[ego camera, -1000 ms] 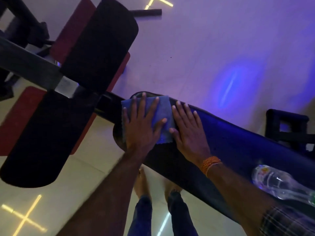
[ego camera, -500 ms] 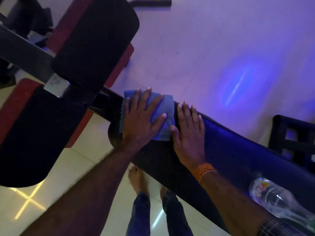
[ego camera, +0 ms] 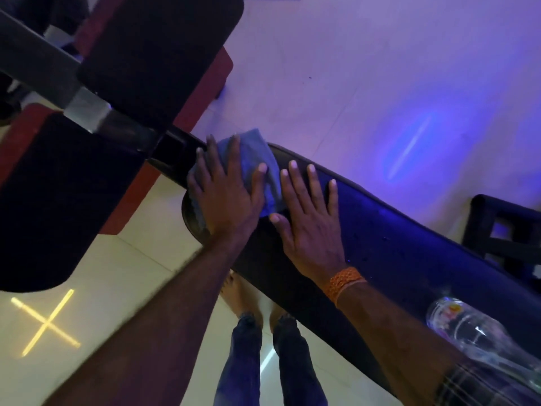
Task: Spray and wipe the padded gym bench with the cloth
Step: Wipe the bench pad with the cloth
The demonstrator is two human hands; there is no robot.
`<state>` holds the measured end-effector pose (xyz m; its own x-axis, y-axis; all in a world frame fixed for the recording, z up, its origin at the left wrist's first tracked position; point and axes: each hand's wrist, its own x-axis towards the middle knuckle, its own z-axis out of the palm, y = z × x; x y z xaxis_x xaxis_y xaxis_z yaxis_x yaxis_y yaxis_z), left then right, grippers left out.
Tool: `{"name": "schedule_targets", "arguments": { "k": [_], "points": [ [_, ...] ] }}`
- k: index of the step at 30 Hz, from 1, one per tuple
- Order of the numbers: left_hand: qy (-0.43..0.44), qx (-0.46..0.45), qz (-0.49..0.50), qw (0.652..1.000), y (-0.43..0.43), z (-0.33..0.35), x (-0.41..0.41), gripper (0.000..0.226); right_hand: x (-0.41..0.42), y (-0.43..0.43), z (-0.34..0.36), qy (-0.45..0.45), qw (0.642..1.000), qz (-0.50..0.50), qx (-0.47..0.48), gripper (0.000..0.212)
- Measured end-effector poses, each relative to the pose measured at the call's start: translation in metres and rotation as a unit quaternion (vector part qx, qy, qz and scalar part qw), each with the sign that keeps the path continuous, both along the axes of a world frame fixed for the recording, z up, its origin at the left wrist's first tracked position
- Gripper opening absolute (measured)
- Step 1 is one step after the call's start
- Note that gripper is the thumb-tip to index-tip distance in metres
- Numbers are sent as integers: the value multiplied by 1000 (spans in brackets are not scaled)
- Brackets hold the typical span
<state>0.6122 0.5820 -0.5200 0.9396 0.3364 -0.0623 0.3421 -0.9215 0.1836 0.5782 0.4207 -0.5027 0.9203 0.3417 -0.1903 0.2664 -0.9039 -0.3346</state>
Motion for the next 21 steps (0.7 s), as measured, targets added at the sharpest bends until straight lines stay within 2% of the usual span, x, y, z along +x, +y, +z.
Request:
{"name": "schedule_targets", "arguments": {
  "k": [4, 7, 11, 14, 17, 19, 21],
  "points": [
    [-5, 39, -45, 998, -1, 1, -41, 66, 1, 5, 8, 18, 1000, -5, 10, 71],
    [7, 17, -52, 998, 4, 3, -47, 67, 0, 7, 15, 36, 999, 28, 10, 72],
    [-14, -12, -20, 1000, 23, -4, -13, 64, -1, 6, 12, 30, 999, 33, 6, 73],
    [-42, 3, 0, 999, 12, -8, -40, 61, -3, 10, 12, 22, 999, 31, -5, 74],
    [-24, -14, -2, 1000, -4, -6, -86, 64, -5, 11, 16, 32, 999, 23, -16, 75],
    [-32, -26, -2, 999, 2, -8, -86, 65, -4, 10, 18, 37, 999, 22, -19, 74],
    [-46, -38, 44, 997, 9, -10, -66, 68, -4, 8, 16, 42, 999, 26, -15, 72]
  ]
}}
